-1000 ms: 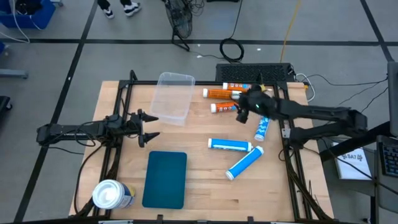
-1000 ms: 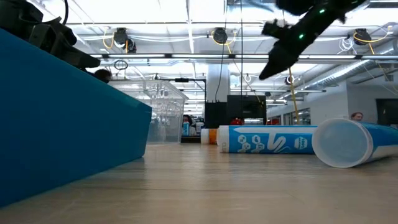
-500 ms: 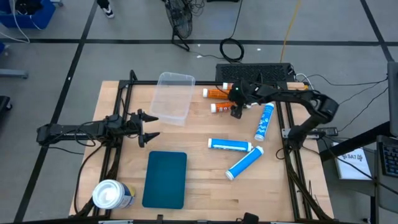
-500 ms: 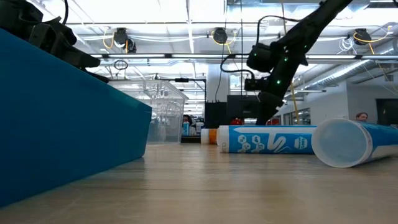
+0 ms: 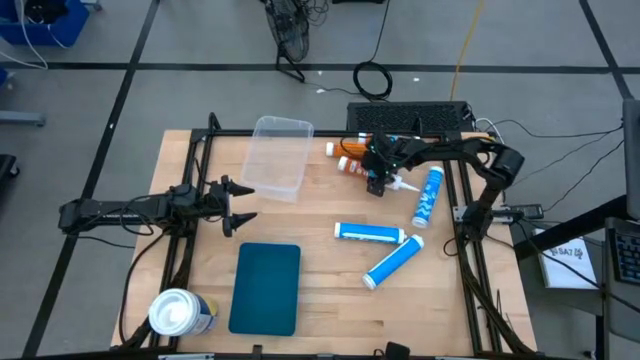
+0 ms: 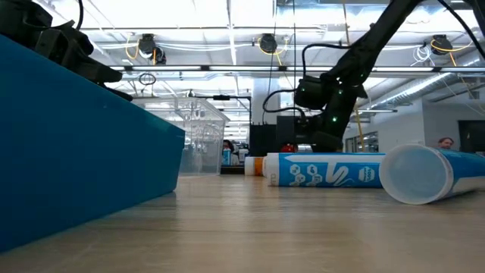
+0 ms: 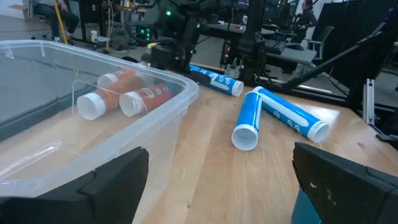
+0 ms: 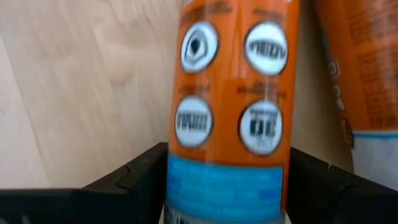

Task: Pick & place silicon tubes, Sealant and Lysol wipes
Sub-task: Put the bottom orange sealant into the blue bin

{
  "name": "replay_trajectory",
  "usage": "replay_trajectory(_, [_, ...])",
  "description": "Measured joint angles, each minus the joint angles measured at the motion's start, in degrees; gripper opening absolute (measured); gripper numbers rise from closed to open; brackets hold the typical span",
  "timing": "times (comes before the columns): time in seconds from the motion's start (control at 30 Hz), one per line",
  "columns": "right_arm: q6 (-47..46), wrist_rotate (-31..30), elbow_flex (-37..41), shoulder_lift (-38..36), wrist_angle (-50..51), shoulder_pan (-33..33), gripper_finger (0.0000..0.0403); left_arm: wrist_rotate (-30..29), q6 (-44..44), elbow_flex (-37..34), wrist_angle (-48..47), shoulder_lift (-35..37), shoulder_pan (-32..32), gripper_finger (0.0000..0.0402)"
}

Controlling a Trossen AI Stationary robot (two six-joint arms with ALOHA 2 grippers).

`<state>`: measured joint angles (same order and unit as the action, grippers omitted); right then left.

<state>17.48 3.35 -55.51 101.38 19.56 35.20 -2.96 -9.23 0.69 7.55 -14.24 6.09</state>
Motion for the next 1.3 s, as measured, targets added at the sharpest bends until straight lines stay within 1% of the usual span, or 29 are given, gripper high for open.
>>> replay_trajectory(0.07, [-0.67,0.19,0.02,-0.28,0.15,-0.06,0.0227,0.00,0.00,0.00,-0.02,0.00,0.00,0.0392])
replay_trajectory(0.13, [-0.40,-0.12,0.15,-1.22,0.19,-0.52,0.0198,0.00,0.00,0.00,0.00,0.00,0.00,0.0392])
replay_trajectory(0.17, [-0.01,-0.30,0.20,-1.69,0.24,-0.93,0.0193,0.00,0.00,0.00,0.00,0.00,0.00,0.0392])
replay_trajectory(0.3, [0.37,-0.51,0.61,-5.01,1.56,-3.21,0.0193,0.00,0.02,0.00,0.00,0.00,0.00,0.0392])
replay_trajectory(0.37, [0.51,-0.66,0.61,-7.70,0.62,-4.92,0.0193,0.00,0.02,0.00,0.00,0.00,0.00,0.0392])
replay_trajectory(0.63, [-0.61,-0.46,0.52,-22.87,-4.99,-13.65,0.0193,0.09,-0.10,0.01,-0.08,0.00,0.00,0.0392])
replay_trajectory(0.77, [-1.12,-0.20,2.74,-29.07,-13.04,-18.54,0.0193,0.57,-2.59,0.17,0.01,0.00,0.00,0.0392])
replay_trajectory(0.87, [-0.43,0.15,5.71,-30.98,-20.00,-21.60,0.0193,0.33,-2.72,0.17,-0.15,0.00,0.00,0.0392])
replay_trajectory(1.03, [-0.45,-0.25,11.29,-30.43,-32.94,-25.19,0.0193,0.13,-2.64,0.17,0.00,0.00,0.00,0.0392])
replay_trajectory(1.17, [-1.21,-0.24,15.84,-29.47,-46.33,-27.25,0.0193,-0.06,-1.98,0.17,0.63,-0.01,0.00,0.0392])
replay_trajectory(1.3, [-1.78,-0.26,18.64,-29.55,-54.08,-27.97,0.0193,-2.82,4.63,0.17,7.57,0.08,0.00,0.0392])
